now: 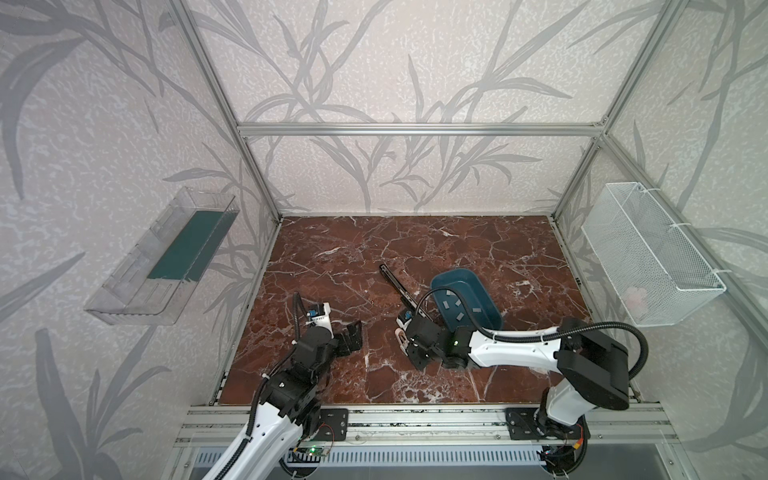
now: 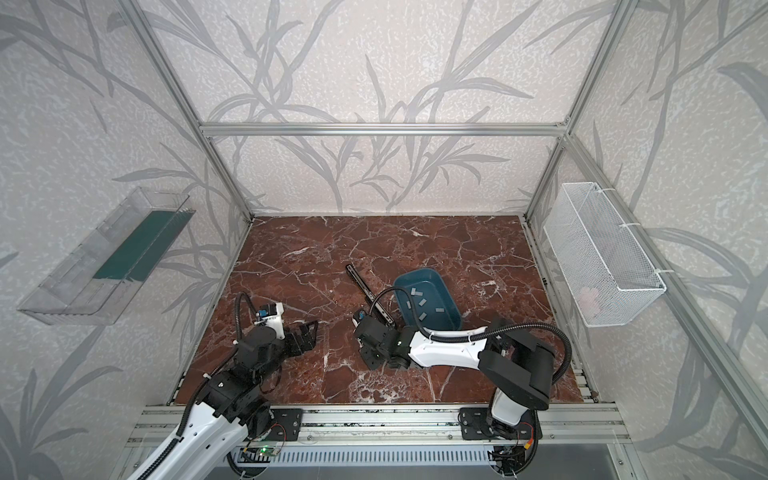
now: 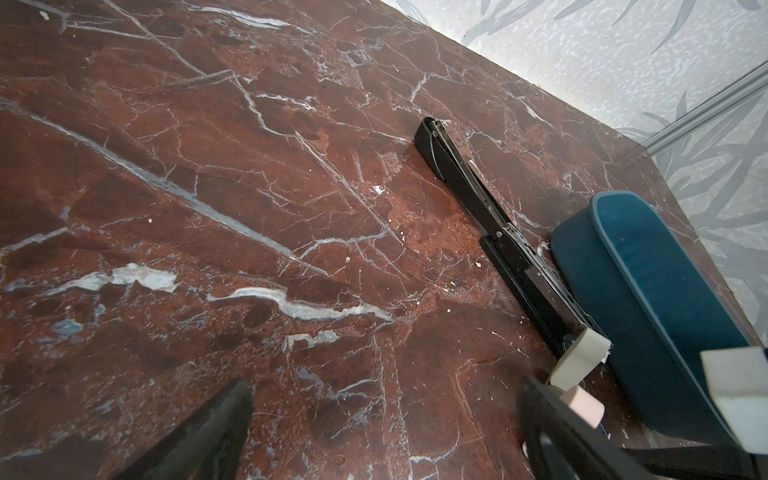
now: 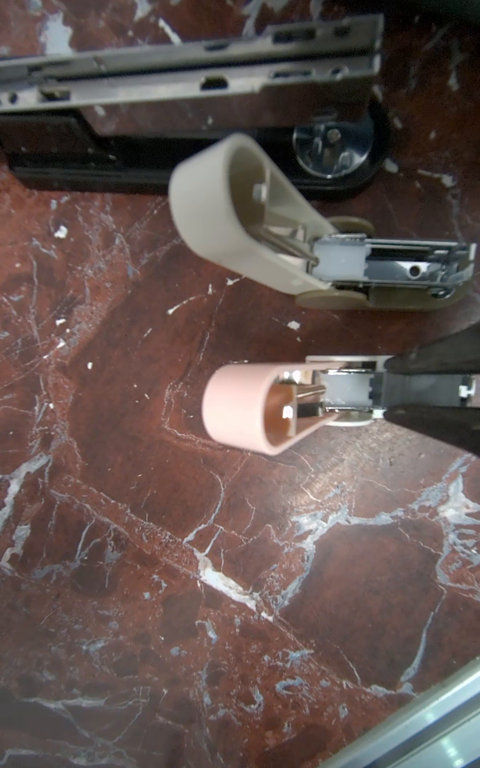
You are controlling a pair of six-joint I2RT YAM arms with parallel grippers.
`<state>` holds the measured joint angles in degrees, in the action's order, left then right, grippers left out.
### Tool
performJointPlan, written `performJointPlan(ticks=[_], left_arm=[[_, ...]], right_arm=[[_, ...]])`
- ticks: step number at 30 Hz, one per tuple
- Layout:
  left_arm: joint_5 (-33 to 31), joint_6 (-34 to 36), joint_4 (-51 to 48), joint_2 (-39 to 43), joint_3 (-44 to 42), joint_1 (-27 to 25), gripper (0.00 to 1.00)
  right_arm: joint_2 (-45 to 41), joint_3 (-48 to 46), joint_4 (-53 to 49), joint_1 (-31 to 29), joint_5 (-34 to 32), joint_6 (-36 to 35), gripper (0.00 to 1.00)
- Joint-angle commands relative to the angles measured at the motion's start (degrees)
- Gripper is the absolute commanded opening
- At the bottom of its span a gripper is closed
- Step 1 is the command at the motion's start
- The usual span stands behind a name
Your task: Load the staples into the stapler
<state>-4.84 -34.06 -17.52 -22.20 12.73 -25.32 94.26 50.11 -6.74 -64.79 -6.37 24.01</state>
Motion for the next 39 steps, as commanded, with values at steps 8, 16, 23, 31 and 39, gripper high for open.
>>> performJointPlan(ticks=[8, 16, 23, 31, 39], left_arm=[[-0.48, -0.06, 0.21, 0.46, 0.08, 0.32, 0.99], [-0.43, -0.04, 0.14, 0.66, 0.08, 0.29, 0.99], [-0.43, -0.04, 0.03, 0.88, 0.08, 0.28, 0.99], [-0.67, 0.04, 0.17, 1.11, 0.01, 0.27, 0.99], [-0.82, 0.05, 0.00, 1.27, -0.02, 0.32, 0.99]], right_arm=[[2.14, 2.67, -2.35, -0.47, -0.51, 0.42, 0.11], [2.69, 3.24, -3.10, -0.45, -0.94, 0.42, 0.11], [3.04, 3.59, -3.77, -0.46, -1.10, 0.47, 0.11], [3.01, 3.20, -3.89, -0.42, -1.05, 0.90, 0.11], [4.96, 3.20, -4.48, -0.87, -0.76, 1.72, 0.11]])
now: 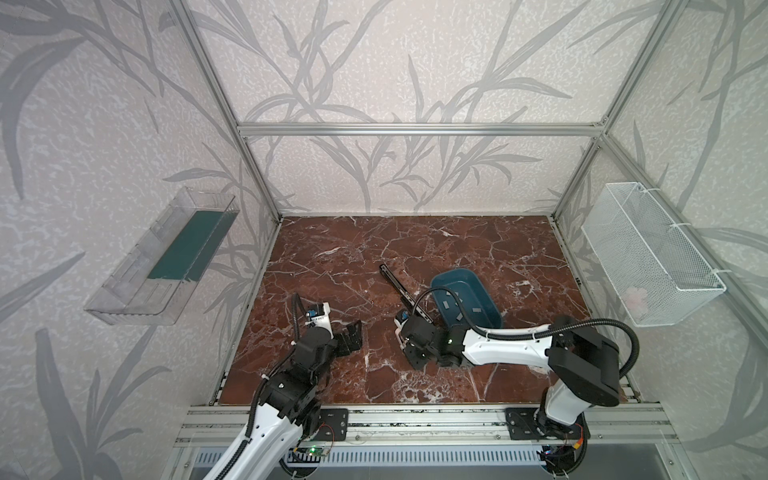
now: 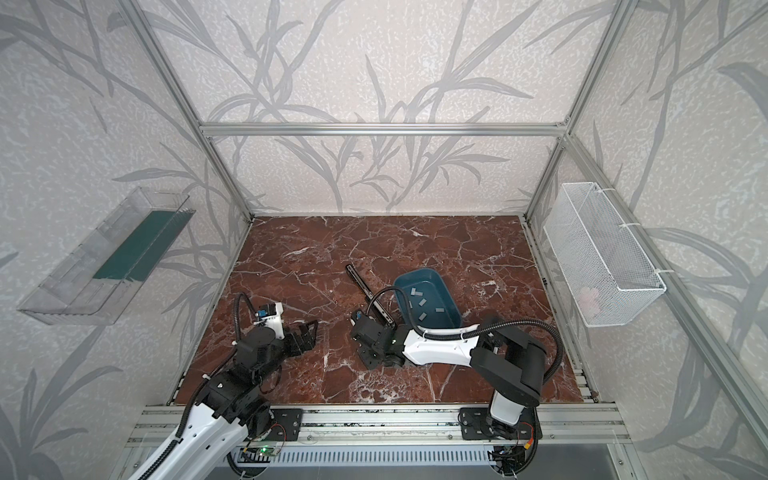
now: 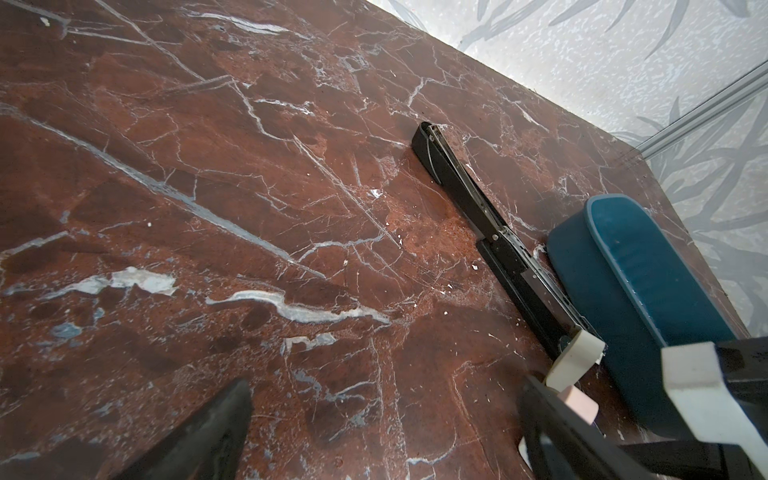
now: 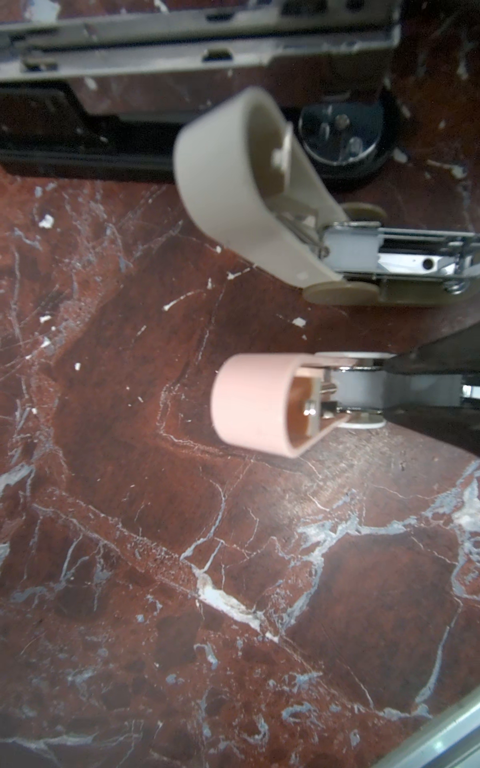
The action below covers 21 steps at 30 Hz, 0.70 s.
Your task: Load the staples into the stapler
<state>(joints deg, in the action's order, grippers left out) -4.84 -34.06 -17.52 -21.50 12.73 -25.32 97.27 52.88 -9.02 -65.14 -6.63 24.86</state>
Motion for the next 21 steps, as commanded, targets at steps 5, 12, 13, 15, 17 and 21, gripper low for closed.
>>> performJointPlan(ticks=[5, 12, 13, 15, 17, 21], left_arm=[[-0.87, 0.05, -0.35, 1.18, 0.01, 0.29, 0.99], [-0.70, -0.04, -0.87, 2.58, -0.28, 0.27, 0.99], [-0.68, -0.04, -0.81, 2.69, -0.25, 0.29, 0.99], [-0.51, -0.06, -0.92, 2.89, -0.25, 0.27, 0.99], [-0.43, -0.10, -0.89, 2.99, -0.33, 0.29, 0.99], [-0.45, -0.13, -1.02, 3.09, -0.31, 0.27, 0.99]], right_arm=[[1.42, 0.13, -2.64, -1.16, -0.88, 1.09, 0.11], [-1.13, -1.16, -4.43, -3.24, -3.88, 1.97, 0.11], [-1.29, -1.50, -4.47, -3.46, -4.14, 2.18, 0.11], [-1.71, -2.03, -4.92, -3.88, -4.65, 2.68, 0.11], [-2.08, -2.67, -5.04, -4.18, -5.18, 3.06, 0.11], [-2.93, -3.56, -5.05, -4.49, -5.49, 3.65, 0.12]])
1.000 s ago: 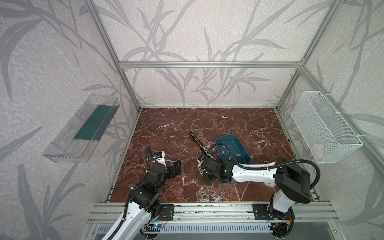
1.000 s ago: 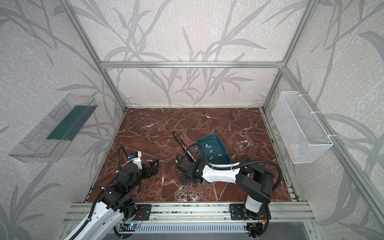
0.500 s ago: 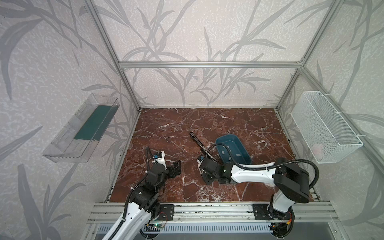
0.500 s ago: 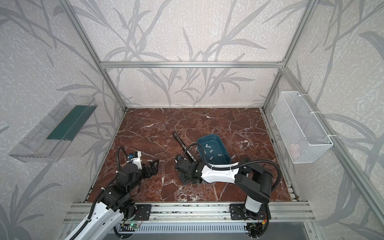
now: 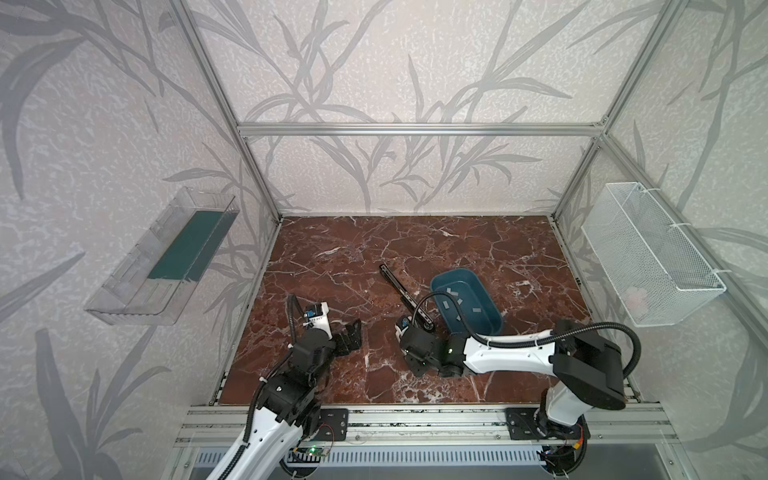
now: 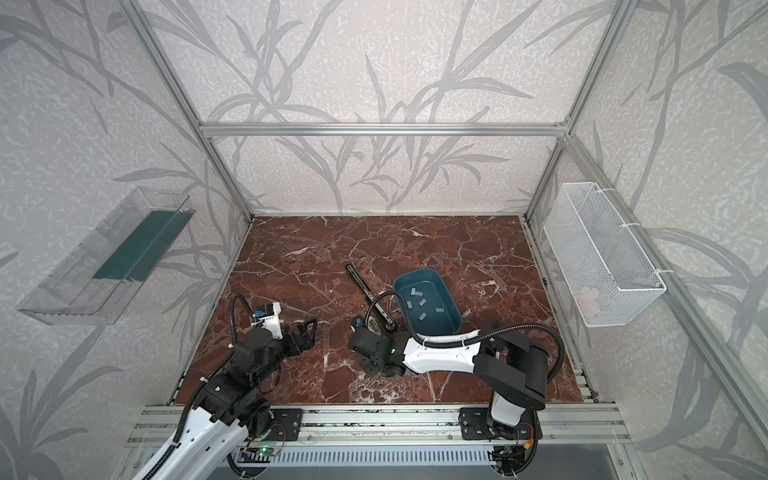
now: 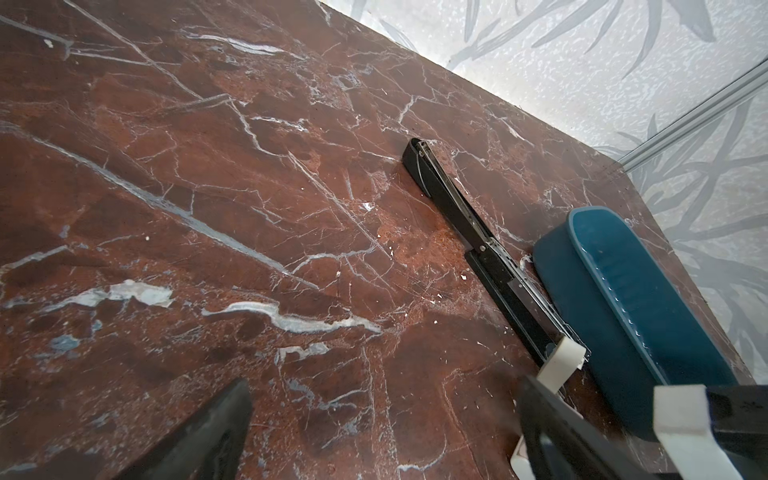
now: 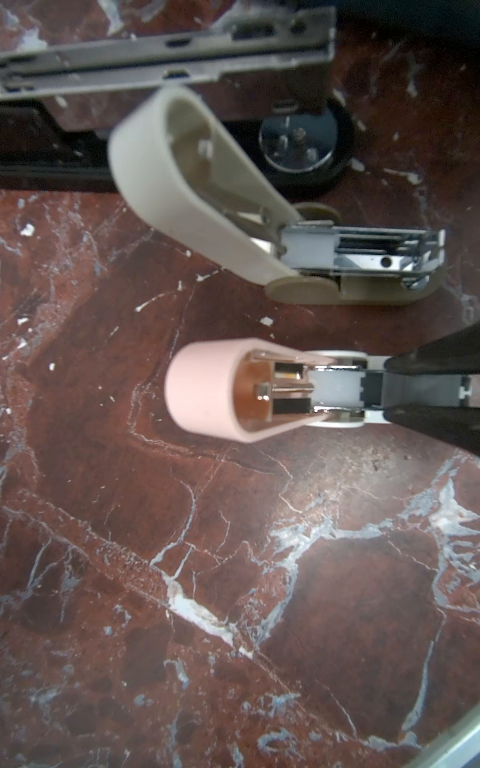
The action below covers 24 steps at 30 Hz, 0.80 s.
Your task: Load the staples into the stapler
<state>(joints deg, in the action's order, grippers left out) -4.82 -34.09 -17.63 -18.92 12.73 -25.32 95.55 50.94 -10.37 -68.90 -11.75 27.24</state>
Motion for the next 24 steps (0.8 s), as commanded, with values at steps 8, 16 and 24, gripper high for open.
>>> performJointPlan(ticks=[8, 16, 24], left_arm=[[-0.50, -0.10, -0.87, 0.46, -0.31, 0.28, 0.99], [-0.62, -0.10, -1.00, 0.59, -0.25, 0.28, 0.99], [-0.67, -0.07, -1.00, 0.63, -0.27, 0.33, 0.99]], right_arm=[[-0.89, -2.02, -3.27, -0.90, -0.09, 1.37, 0.19], [-0.83, -1.89, -3.08, -0.90, 0.00, 1.24, 0.26], [-4.39, -1.37, -4.47, -0.90, -1.79, 0.16, 0.38]])
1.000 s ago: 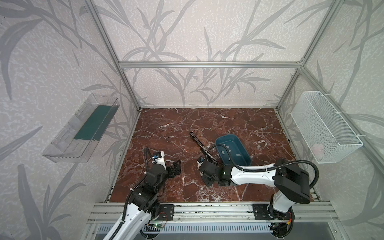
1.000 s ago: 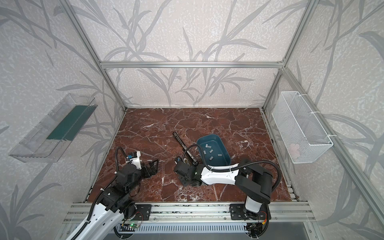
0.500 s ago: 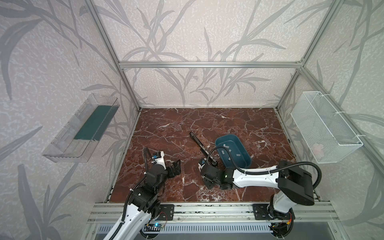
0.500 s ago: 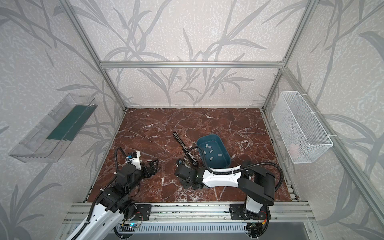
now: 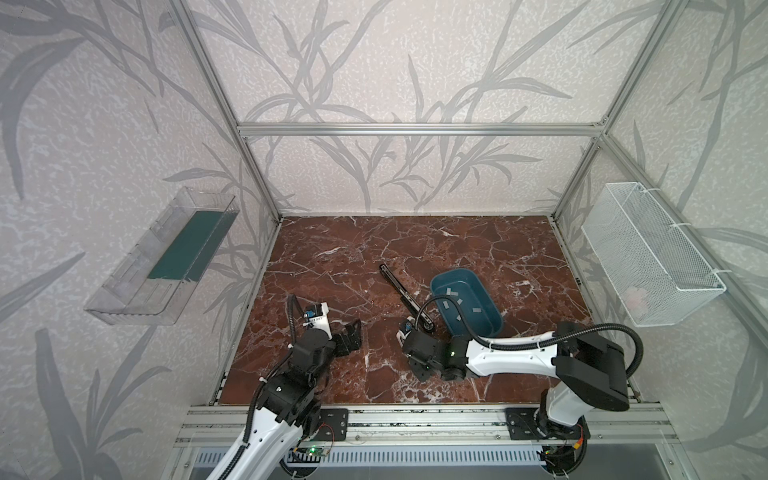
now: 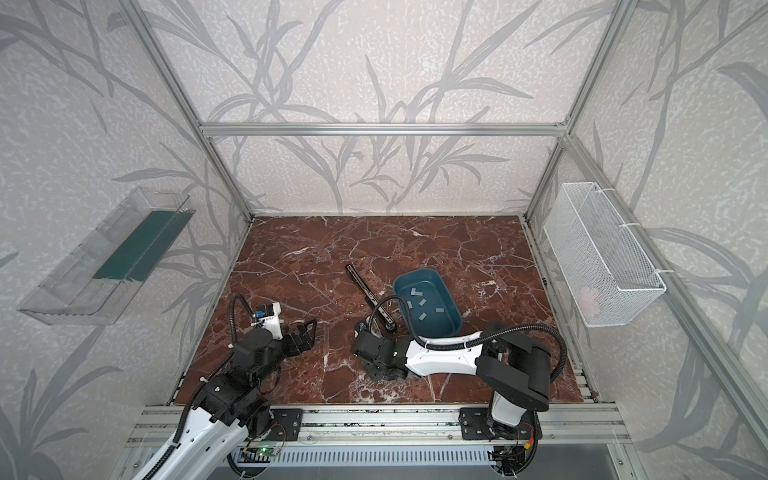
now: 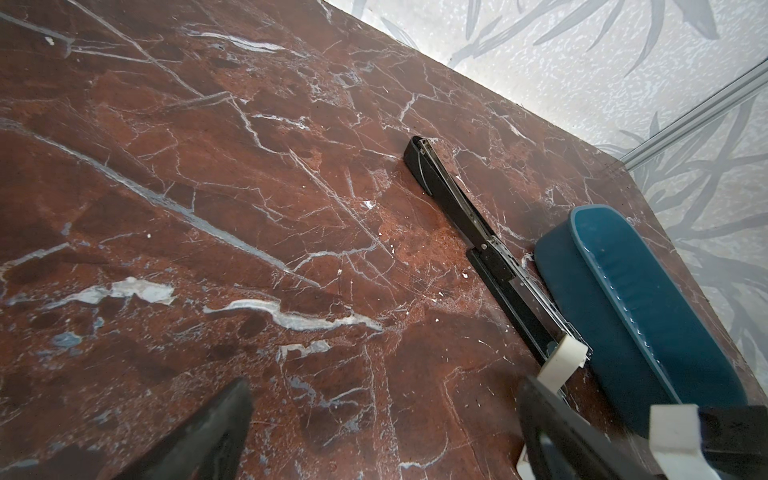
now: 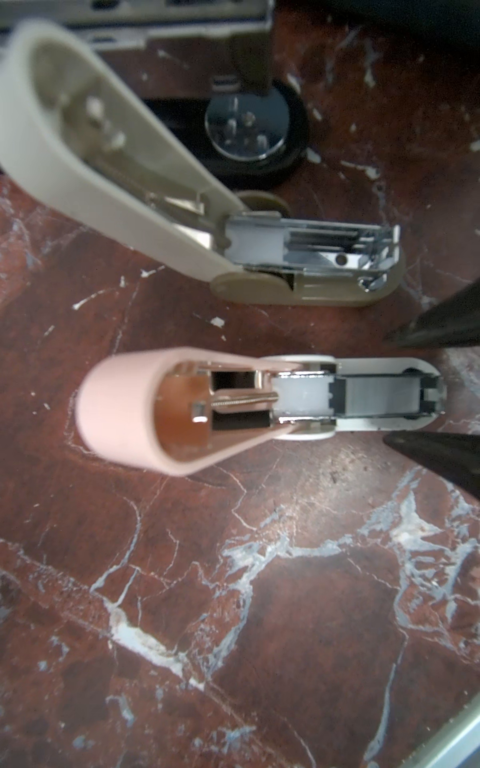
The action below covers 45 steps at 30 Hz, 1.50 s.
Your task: Load the staples into the stapler
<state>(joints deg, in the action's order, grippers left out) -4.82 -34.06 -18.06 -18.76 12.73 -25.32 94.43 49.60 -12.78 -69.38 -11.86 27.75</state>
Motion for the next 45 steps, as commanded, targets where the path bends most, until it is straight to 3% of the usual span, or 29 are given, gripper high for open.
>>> performJointPlan(ticks=[1, 5, 10, 14, 21, 32, 45], left_arm=[[-0.54, -0.12, -0.56, 0.44, -0.26, 0.30, 0.99], [-0.45, -0.14, -0.41, 0.40, -0.35, 0.27, 0.99], [-1.08, -0.04, 0.22, -0.19, -0.54, 0.33, 0.99], [-1.15, -0.06, -0.03, -0.95, -0.19, 0.29, 0.99], [-1.25, -0.11, -0.19, -1.03, -0.17, 0.34, 0.99], [-0.83, -0.13, -0.27, -0.73, -0.17, 0.27, 0.99], [-0.62, -0.13, -0.30, -0.73, -0.17, 0.28, 0.99]], right_arm=[[-4.03, 0.22, -2.48, -0.40, -2.22, -0.54, 0.38], [-7.96, 0.98, -4.46, -0.40, -5.83, -1.77, 0.41], [-14.10, 0.91, -5.61, -0.24, -15.06, -2.93, 0.41], [-16.14, -3.54, 2.58, -0.31, -11.42, -6.33, 0.35], [-10.09, -1.80, 3.67, -0.35, -4.11, -7.88, 0.31], [-0.37, 3.34, 0.16, -0.28, -4.84, -5.97, 0.30], [2.84, 4.94, -1.98, 1.07, -5.43, -4.72, 0.28]])
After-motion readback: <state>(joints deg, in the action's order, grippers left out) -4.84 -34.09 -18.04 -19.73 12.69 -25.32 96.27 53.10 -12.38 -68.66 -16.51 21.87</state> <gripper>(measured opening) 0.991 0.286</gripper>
